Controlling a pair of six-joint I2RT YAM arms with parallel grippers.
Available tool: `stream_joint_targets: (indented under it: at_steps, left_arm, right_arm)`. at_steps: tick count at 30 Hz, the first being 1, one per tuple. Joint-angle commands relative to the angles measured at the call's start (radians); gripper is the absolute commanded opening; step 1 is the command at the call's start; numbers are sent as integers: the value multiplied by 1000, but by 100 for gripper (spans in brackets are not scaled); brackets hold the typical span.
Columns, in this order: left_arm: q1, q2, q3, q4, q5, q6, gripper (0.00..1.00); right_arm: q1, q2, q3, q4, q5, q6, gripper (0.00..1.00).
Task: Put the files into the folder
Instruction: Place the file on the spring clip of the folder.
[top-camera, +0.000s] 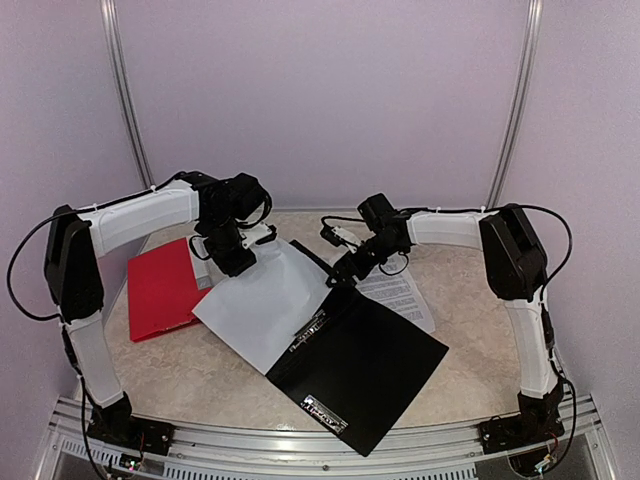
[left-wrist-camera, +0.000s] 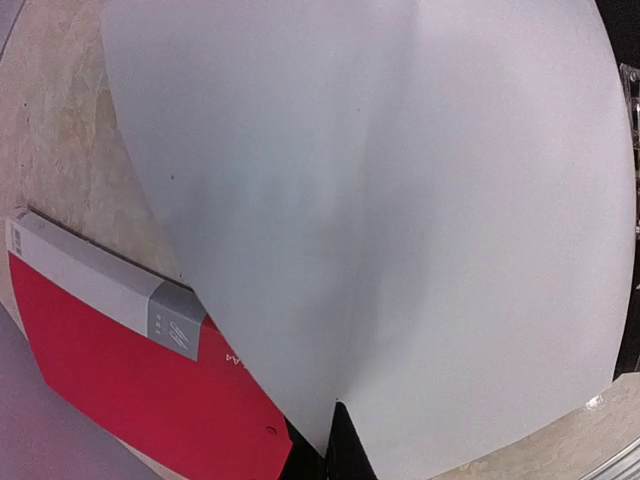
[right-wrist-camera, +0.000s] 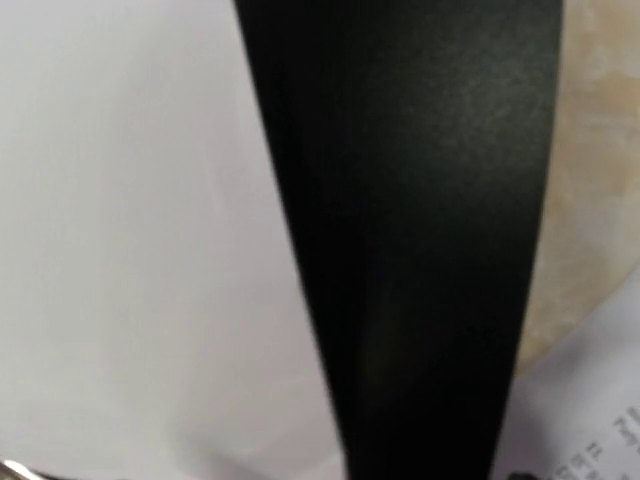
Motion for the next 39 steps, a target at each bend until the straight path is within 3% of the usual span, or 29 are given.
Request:
stream_joint_targets:
  at_steps: [1,19,24,39]
  left_arm:
    - [-9,67,95,-8,-21,52,0]
    - [-16,169,155,5,-38,165,4]
    - [-23,186,180,6,-72,200,16]
    - [-23,209,197,63,-80,230,39]
  right_arm:
    - [6,2,7,-20,39,3,79]
    - [5,-113,-62,-44,178,31,81]
    - [5,-133,-83,-48,185,38,80]
    - [5,-164,-142,-31,195,56,80]
